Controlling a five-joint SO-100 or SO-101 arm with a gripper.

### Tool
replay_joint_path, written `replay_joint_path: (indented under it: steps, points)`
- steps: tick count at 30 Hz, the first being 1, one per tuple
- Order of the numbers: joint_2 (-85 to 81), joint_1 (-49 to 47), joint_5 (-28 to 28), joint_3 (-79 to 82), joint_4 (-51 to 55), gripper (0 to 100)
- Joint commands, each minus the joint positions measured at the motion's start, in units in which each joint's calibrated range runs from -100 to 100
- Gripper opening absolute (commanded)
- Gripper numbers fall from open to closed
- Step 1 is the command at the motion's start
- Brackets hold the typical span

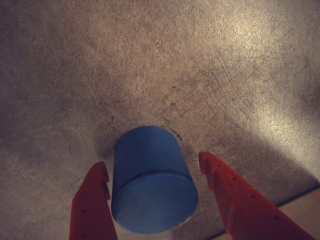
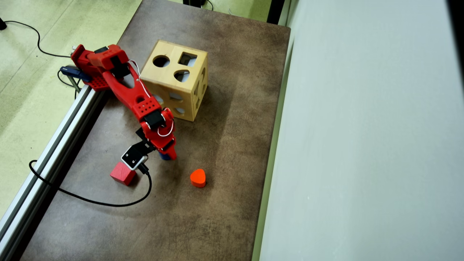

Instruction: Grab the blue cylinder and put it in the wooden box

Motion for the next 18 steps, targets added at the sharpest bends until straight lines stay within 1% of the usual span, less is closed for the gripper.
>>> replay_joint_path:
  steps: [1, 18]
  points:
    - [-0.9, -0.4, 0.2, -2.2, -0.1, 29]
    - [-1.8, -0.4, -0.3, -2.2, -0.9, 28]
